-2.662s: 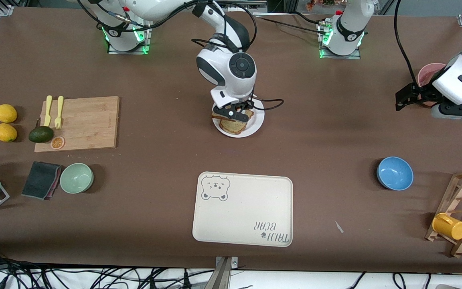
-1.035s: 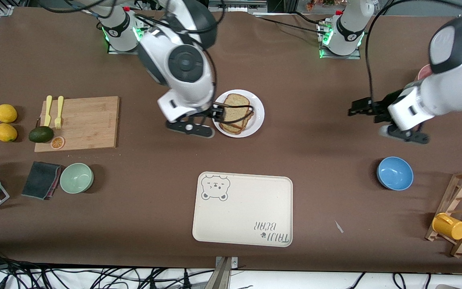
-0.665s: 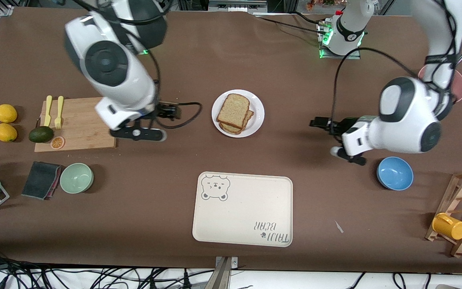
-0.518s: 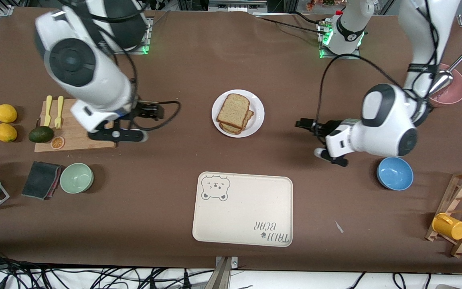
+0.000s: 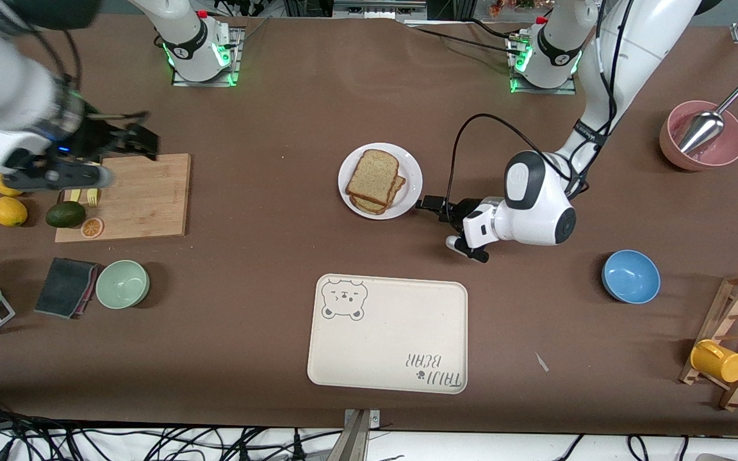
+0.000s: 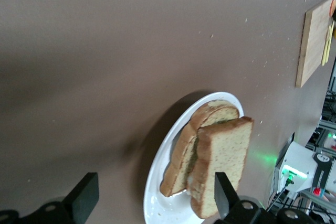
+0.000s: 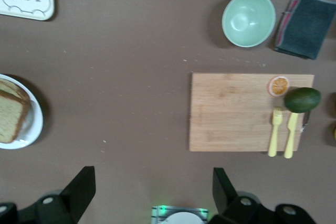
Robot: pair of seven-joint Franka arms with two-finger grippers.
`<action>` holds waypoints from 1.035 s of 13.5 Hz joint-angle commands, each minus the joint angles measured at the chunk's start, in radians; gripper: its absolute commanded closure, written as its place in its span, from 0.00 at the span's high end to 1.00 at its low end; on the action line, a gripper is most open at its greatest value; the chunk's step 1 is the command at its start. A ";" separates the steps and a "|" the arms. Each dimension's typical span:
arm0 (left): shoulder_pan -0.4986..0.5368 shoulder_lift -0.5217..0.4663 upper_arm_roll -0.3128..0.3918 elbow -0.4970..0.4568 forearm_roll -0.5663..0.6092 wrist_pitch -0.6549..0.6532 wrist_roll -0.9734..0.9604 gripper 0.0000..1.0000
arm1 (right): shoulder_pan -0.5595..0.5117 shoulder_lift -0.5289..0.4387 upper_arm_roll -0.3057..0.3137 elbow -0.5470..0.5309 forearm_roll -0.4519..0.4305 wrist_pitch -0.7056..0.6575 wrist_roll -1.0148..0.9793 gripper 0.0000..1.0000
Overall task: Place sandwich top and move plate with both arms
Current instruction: 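Raise the right gripper away while the left gripper reaches the plate rim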
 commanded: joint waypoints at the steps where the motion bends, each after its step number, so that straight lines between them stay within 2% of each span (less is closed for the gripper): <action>1: -0.001 0.035 -0.013 -0.002 -0.052 0.009 0.116 0.87 | -0.095 -0.062 0.004 -0.097 0.028 0.039 -0.123 0.99; 3: -0.030 0.044 -0.013 -0.002 -0.067 0.008 0.153 0.76 | -0.095 -0.057 0.003 -0.094 0.022 0.036 -0.124 0.99; 10: -0.036 0.095 -0.013 -0.002 -0.141 0.009 0.287 0.64 | -0.096 -0.042 0.001 -0.096 0.008 0.039 -0.114 0.99; 12: -0.033 0.097 -0.013 -0.002 -0.147 0.003 0.293 0.43 | -0.101 -0.042 -0.007 -0.088 0.007 0.047 -0.114 0.99; 14: -0.036 0.098 -0.011 -0.002 -0.147 0.003 0.293 0.30 | -0.098 -0.045 -0.005 -0.085 0.005 0.048 -0.098 0.99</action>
